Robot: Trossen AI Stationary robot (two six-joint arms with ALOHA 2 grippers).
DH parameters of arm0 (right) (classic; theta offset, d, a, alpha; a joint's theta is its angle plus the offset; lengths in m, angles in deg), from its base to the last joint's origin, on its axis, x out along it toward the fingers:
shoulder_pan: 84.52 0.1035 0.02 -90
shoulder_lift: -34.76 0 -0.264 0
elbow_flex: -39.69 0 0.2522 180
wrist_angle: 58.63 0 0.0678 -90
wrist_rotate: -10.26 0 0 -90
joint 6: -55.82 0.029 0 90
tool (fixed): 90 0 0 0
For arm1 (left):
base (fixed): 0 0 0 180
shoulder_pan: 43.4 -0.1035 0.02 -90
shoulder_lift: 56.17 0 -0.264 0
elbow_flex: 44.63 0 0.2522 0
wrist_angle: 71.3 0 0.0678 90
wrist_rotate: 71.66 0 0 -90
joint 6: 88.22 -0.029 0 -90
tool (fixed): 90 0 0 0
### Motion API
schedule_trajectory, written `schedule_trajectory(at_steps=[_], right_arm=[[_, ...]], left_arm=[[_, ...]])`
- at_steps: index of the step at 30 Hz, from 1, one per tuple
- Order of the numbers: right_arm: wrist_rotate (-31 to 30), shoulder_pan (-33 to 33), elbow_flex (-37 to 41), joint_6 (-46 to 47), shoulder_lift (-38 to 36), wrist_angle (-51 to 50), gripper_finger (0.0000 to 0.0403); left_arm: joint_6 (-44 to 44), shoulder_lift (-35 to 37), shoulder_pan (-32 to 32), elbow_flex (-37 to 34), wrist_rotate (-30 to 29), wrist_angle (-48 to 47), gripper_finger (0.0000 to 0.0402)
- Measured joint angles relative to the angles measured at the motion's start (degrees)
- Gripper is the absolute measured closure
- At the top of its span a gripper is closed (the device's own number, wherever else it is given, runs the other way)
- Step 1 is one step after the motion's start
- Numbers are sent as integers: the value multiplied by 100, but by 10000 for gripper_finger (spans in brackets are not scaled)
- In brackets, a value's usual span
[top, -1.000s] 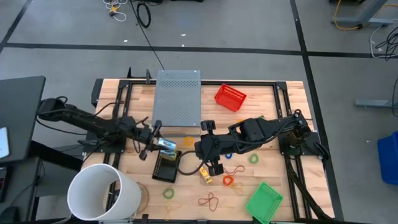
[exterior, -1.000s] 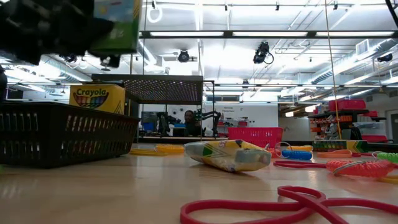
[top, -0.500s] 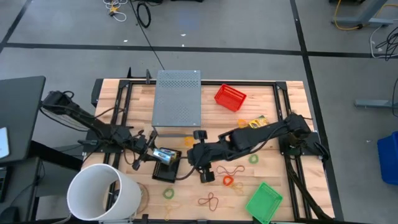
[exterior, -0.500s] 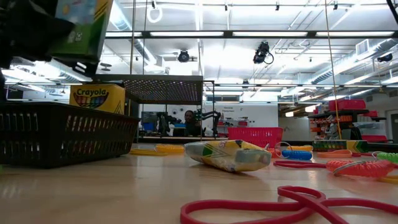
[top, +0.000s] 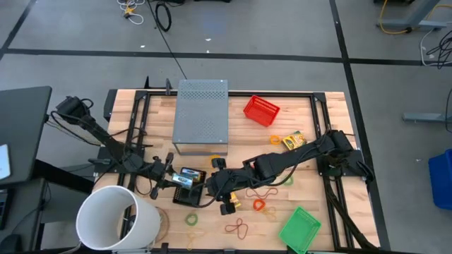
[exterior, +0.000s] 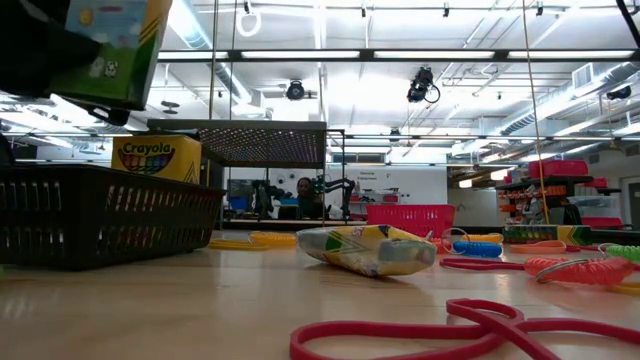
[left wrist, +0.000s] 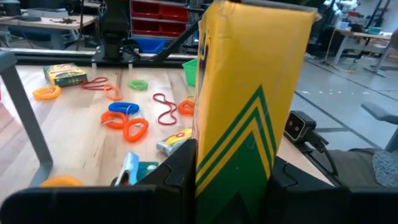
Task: Pick & Place Office Desk Supplies
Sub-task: Put the bottom crayon box into the black basket
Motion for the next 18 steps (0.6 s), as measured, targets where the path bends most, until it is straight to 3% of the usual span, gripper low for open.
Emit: schedule_trajectory(at_steps=[9,18], right_arm=[[22,80,2,-88,0,170,279],[54,103,2,-112,0,184,279]], left_arm=[[-357,-717,209,-313,-96,1793,296],[-288,-1450,170,-317,178,1902,296]])
